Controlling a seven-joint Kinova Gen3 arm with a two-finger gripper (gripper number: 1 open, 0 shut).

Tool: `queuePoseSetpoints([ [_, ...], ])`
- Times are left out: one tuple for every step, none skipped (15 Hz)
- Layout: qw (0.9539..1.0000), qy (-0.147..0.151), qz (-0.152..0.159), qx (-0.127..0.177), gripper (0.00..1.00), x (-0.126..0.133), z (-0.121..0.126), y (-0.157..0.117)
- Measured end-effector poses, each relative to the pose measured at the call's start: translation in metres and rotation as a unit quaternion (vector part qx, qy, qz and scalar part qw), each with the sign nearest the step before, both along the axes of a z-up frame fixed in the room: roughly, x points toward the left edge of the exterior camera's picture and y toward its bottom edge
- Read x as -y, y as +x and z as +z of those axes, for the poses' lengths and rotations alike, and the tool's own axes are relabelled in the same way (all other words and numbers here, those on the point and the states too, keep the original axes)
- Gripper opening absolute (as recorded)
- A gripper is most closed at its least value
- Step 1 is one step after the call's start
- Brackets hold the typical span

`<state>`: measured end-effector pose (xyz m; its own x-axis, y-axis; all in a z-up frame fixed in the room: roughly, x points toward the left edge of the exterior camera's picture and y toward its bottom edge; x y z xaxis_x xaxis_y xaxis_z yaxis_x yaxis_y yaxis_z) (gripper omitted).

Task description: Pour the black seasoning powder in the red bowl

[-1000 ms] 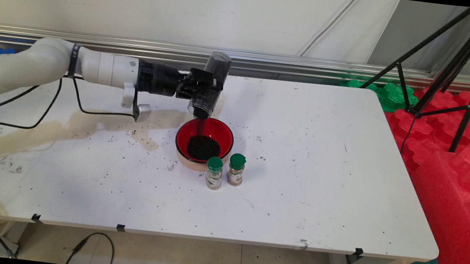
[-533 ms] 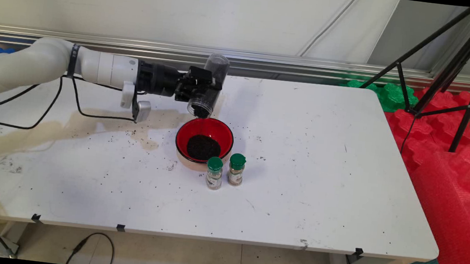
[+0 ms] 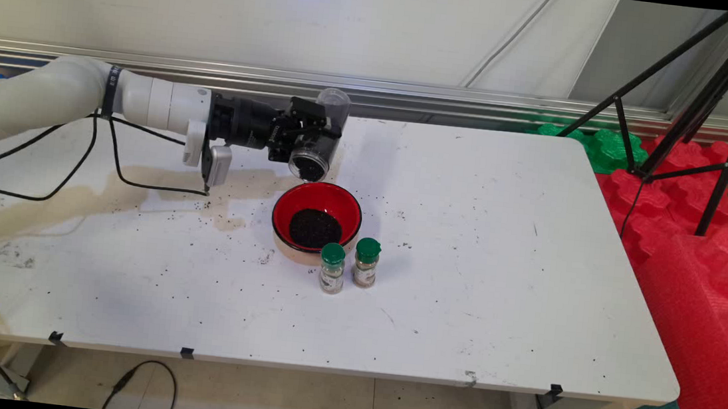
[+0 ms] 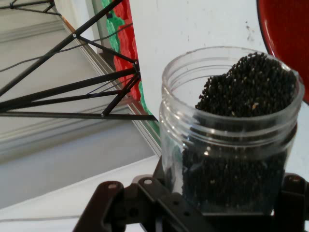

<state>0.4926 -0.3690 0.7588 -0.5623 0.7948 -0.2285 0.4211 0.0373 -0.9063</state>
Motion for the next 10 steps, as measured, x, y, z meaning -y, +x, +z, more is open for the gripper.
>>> queuePoseSetpoints([
  [1.0000, 0.006, 0.002, -0.006, 0.00, 0.000, 0.000, 0.001],
  [0.9998, 0.015, 0.005, -0.014, 0.00, 0.000, 0.001, 0.001],
  [0.9995, 0.022, 0.007, -0.019, 0.00, 0.000, 0.002, 0.002],
  [0.9990, 0.032, 0.010, -0.028, 0.00, 0.000, 0.003, 0.002],
  [0.9981, 0.045, 0.014, -0.039, 0.00, 0.000, 0.005, 0.003],
  [0.9969, 0.058, 0.018, -0.050, 0.00, 0.000, 0.006, 0.004],
  [0.9950, 0.073, 0.023, -0.063, 0.00, -0.001, 0.008, 0.005],
  [0.9939, 0.081, 0.026, -0.070, 0.00, -0.001, 0.009, 0.006],
  [0.9912, 0.097, 0.032, -0.084, 0.00, -0.001, 0.012, 0.007],
  [0.9888, 0.110, 0.036, -0.095, 0.00, 0.000, 0.014, 0.007],
])
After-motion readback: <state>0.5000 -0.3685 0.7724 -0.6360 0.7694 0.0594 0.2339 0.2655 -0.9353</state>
